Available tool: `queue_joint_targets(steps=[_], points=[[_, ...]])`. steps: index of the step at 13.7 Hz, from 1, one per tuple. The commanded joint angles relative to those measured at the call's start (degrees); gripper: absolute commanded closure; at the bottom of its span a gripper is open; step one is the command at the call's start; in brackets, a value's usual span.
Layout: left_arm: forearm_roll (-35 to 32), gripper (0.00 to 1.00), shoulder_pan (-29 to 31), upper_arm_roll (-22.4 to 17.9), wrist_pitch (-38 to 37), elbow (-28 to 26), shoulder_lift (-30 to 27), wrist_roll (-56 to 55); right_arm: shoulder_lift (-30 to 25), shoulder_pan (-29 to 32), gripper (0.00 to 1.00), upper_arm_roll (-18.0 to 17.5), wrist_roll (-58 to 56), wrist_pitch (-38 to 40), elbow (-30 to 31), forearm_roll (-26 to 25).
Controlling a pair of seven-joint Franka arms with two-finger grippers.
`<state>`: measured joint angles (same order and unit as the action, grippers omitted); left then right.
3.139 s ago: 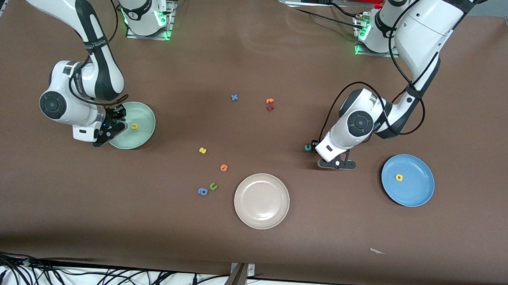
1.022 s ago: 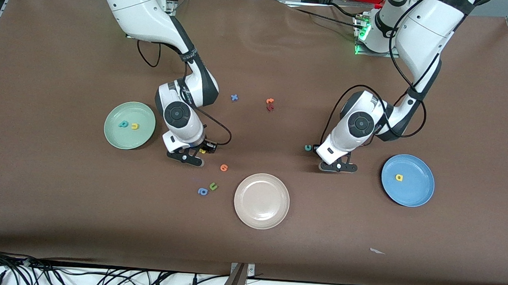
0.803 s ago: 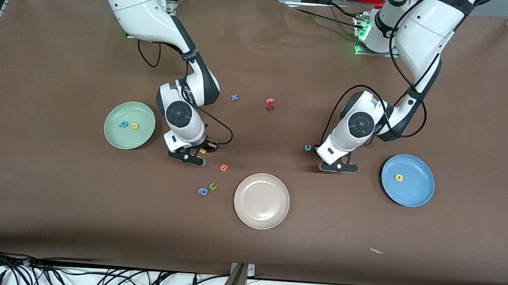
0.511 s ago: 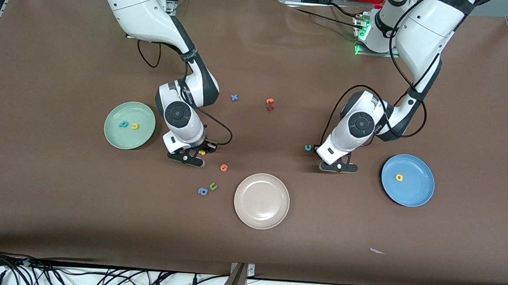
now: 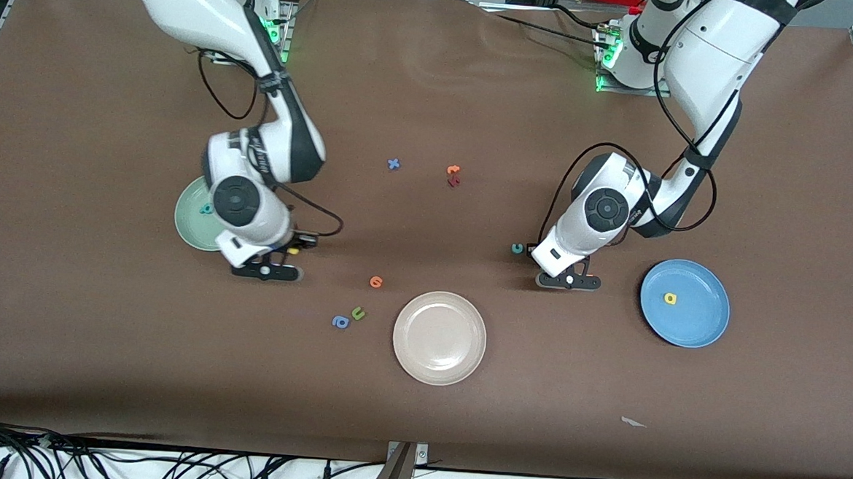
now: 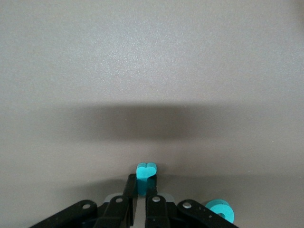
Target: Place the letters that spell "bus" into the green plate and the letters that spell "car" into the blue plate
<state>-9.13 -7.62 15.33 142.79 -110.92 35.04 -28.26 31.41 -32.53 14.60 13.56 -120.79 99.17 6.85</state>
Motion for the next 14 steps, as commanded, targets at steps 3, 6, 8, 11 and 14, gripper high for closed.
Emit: queue_joint_targets(steps=[3,6,8,11,14], points=[[-2.4,1.00,3.5,0.1,-7.5,2.8,-3.1,4.1,-8.9,3.5,0.92,5.9,-20.9,0.8,12.5,1.1],[-2.4,1.00,9.5,0.1,-13.2,4.3,-5.1,14.4,-10.1,3.5,0.92,8.3,-25.9,-7.3,21.4,1.1],[-2.4,1.00,15.1,0.1,-14.9,5.6,-5.2,23.0,-10.5,3.5,0.91,8.3,-26.9,-14.7,27.4,1.1],[-2.5,1.00,21.0,-0.1,-15.1,6.8,-5.1,31.1,-10.3,3.7,0.00,8.3,-26.3,-15.0,27.6,1.1],[-5.8,0.31,23.6,-0.1,-15.0,6.8,-4.2,35.2,-10.6,3.7,0.00,8.3,-26.4,-9.7,21.4,1.1]])
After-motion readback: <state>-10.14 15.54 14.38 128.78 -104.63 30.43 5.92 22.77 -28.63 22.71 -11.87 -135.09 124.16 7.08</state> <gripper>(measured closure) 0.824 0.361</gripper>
